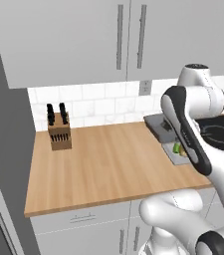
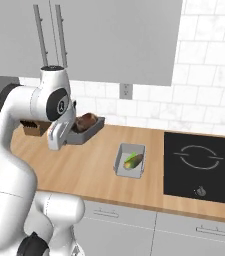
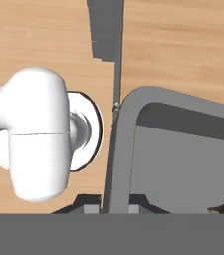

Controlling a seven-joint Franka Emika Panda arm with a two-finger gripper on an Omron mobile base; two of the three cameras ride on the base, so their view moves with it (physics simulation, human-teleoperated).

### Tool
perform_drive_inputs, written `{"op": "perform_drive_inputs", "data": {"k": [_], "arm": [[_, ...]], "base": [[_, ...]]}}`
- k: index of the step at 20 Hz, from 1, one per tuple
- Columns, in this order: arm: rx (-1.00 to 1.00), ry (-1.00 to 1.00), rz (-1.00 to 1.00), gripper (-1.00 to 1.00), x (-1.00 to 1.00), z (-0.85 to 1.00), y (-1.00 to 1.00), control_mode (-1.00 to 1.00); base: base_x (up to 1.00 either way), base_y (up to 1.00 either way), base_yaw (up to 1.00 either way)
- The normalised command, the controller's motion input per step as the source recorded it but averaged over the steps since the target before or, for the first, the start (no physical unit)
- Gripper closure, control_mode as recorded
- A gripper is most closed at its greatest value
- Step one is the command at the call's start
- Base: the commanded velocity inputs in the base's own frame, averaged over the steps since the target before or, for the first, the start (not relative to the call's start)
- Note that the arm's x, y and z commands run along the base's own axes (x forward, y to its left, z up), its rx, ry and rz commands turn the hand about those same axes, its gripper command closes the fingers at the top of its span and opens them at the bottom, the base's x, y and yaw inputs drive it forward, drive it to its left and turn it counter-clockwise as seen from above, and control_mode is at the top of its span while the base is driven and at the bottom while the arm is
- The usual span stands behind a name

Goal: Take the meat container that has the steak and place it on the second highest rack of the freezer. Then take the vegetable container that has the lemon wedge and cucumber and place it on the highest rack of the freezer.

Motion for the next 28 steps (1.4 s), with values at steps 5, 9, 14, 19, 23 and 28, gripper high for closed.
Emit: {"op": "perform_drive_inputs", "data": {"k": [5,9,14,19,23,28], "arm": [[0.05,-0.17,0.00,1.00,-0.13,0.10,0.00,-1.00],[0.02,-0.02,0.00,1.00,-0.15,0.16,0.10,-1.00],[0.00,0.00,0.00,1.00,0.00,0.13,0.44,-1.00],[0.00,-0.01,0.06,1.00,0.00,0.02,0.06,-1.00],[0.03,-0.01,0.06,1.00,0.00,0.00,0.00,-1.00],[0.06,-0.08,0.01,1.00,0.00,0.00,0.00,-1.00]], "base": [[0.00,0.00,0.00],[0.00,0.00,0.00],[0.00,0.00,0.00],[0.00,0.00,0.00],[0.00,0.00,0.00],[0.00,0.00,0.00]]}}
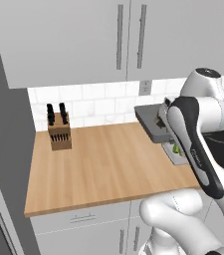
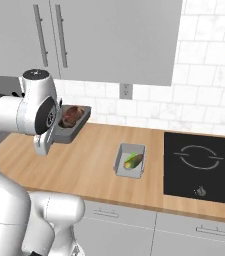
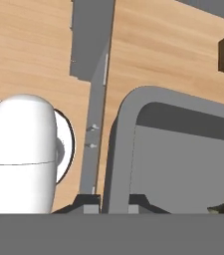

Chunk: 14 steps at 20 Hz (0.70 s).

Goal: Take the meat container that has the steak and place it on the second highest rack of the freezer. Then take the vegetable container that has the lemon wedge and cucumber and place it on the highest rack of the freezer.

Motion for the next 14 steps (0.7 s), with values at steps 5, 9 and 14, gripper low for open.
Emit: {"op": "perform_drive_inputs", "data": {"k": [5,9,14], "arm": [[0.03,-0.04,0.00,1.00,0.00,0.00,-0.01,-1.00],[0.00,0.00,0.00,1.00,0.00,0.00,0.00,-1.00],[0.00,0.00,0.00,1.00,-0.05,0.00,0.00,1.00]], "base": [[0.00,0.00,0.00],[0.00,0.00,0.00],[-0.13,-0.04,0.00]]}}
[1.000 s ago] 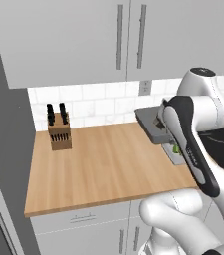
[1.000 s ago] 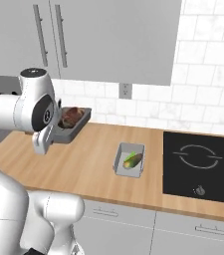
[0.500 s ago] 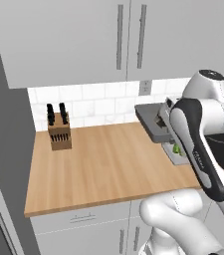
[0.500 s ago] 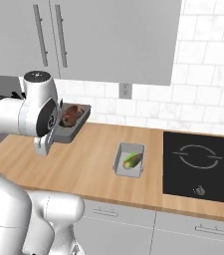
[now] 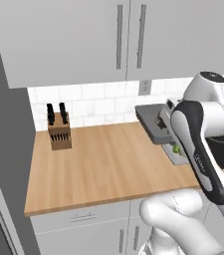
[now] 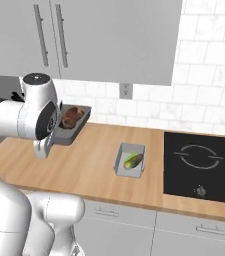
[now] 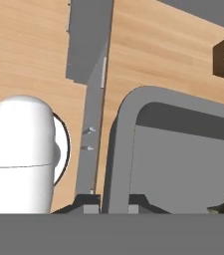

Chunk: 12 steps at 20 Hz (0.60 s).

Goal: Take the meat container that has the steak and place it on the second highest rack of the freezer. Then take the vegetable container that has the lemon wedge and cucumber and place it on the highest rack of the freezer.

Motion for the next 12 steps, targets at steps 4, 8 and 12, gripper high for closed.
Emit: {"op": "perform_drive_inputs", "data": {"k": [4,8,12], "arm": [[0.00,0.00,0.00,1.00,0.00,0.00,0.00,1.00],[0.00,0.00,0.00,1.00,0.00,0.00,0.00,1.00],[0.00,0.00,0.00,1.00,0.00,0.00,0.00,1.00]], "base": [[-0.80,-0.40,0.09],[-0.94,-0.23,0.52],[-0.42,0.00,0.95]]}}
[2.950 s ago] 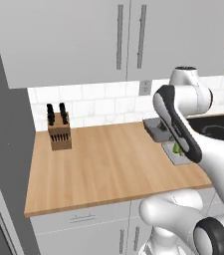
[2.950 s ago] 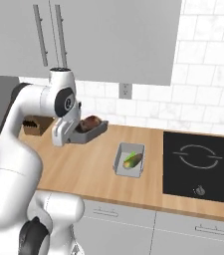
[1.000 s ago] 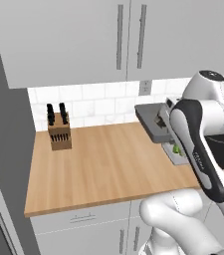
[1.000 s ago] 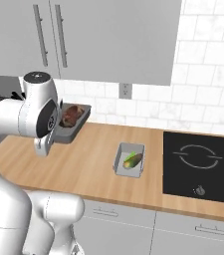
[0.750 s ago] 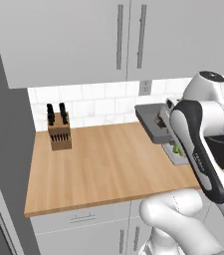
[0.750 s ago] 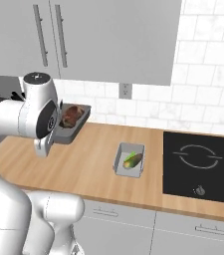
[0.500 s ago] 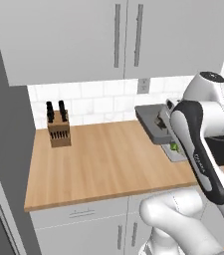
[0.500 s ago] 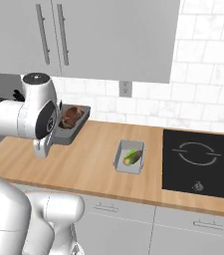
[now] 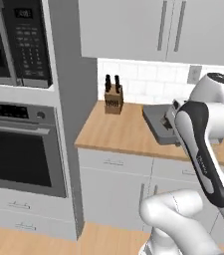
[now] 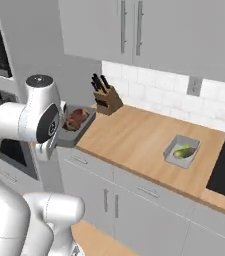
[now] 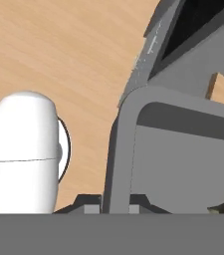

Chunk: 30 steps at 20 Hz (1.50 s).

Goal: Take the meat container that has the steak and place it on the second highest rack of the freezer. Then take the vegetable container that has the lemon wedge and cucumber and place it on the highest rack of the freezer.

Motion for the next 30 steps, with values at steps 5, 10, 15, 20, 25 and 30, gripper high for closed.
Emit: {"op": "perform_drive_inputs", "data": {"k": [5,10,15,20,25,30], "arm": [[0.00,0.00,0.00,1.00,0.00,0.00,0.00,1.00],[0.00,0.00,0.00,1.00,0.00,0.00,0.00,1.00],[0.00,0.00,0.00,1.00,0.00,0.00,0.00,1.00],[0.00,0.00,0.00,1.00,0.00,0.00,0.00,1.00],[0.00,0.00,0.00,1.00,0.00,0.00,0.00,1.00],[0.00,0.00,0.00,1.00,0.00,0.00,0.00,1.00]], "base": [[-0.12,0.00,1.00],[0.03,0.11,0.95],[0.49,0.66,0.65],[0.86,0.51,0.38],[0.96,0.44,0.03],[1.00,0.44,0.00]]}}
